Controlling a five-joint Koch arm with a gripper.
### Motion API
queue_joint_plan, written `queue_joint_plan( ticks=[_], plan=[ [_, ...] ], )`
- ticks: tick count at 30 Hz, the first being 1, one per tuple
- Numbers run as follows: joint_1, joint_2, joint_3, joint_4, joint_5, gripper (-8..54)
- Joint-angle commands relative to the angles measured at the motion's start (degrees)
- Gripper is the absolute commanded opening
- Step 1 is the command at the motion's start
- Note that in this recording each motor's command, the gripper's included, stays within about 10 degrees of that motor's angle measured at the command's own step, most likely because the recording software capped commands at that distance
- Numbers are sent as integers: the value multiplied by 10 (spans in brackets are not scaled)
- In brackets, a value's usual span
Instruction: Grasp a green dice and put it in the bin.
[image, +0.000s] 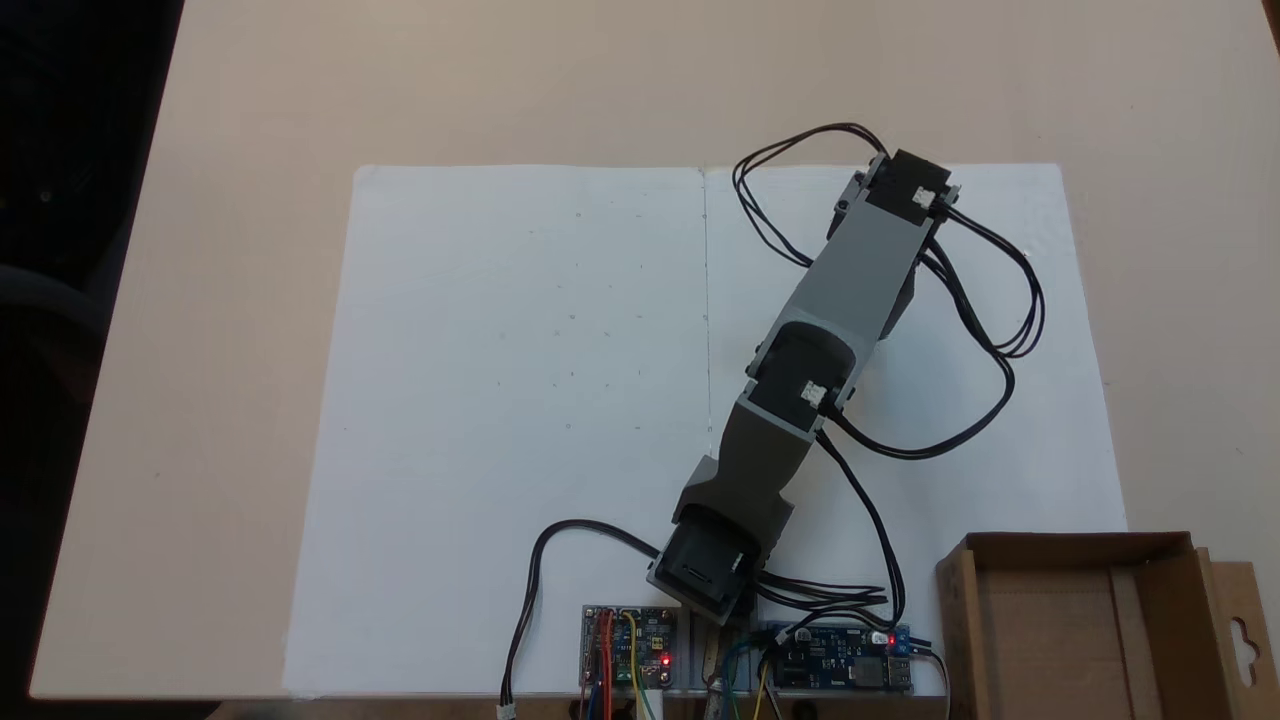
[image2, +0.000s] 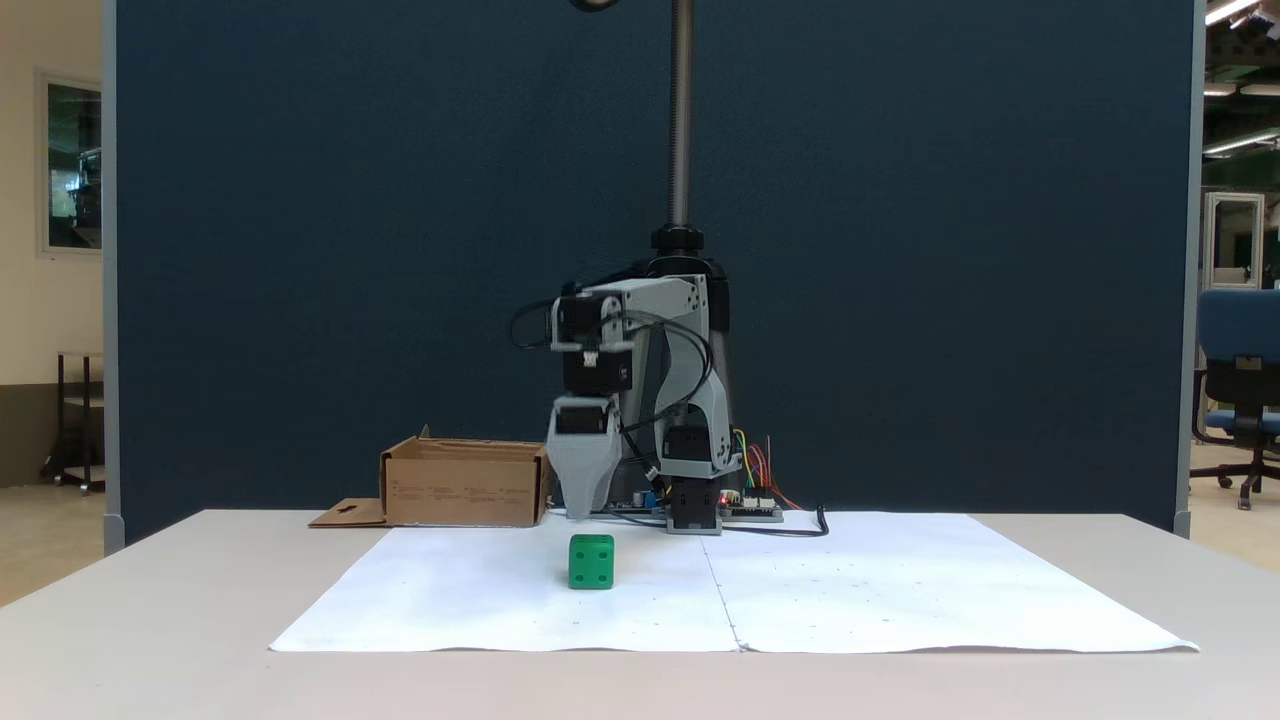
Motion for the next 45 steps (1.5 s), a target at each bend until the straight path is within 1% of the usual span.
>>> queue_joint_plan(
  ticks=[1,12,20,27,37,45],
  plan=[
    [3,11,0,34,-39,436],
    [-9,-3,13,4,-41,437],
    [-13,-17,13,-54,-79,437],
    [-12,-28,13,-65,-99,438],
    [-9,-46,17,-65,-100,443],
    [-8,-56,18,-104,-93,441]
  ],
)
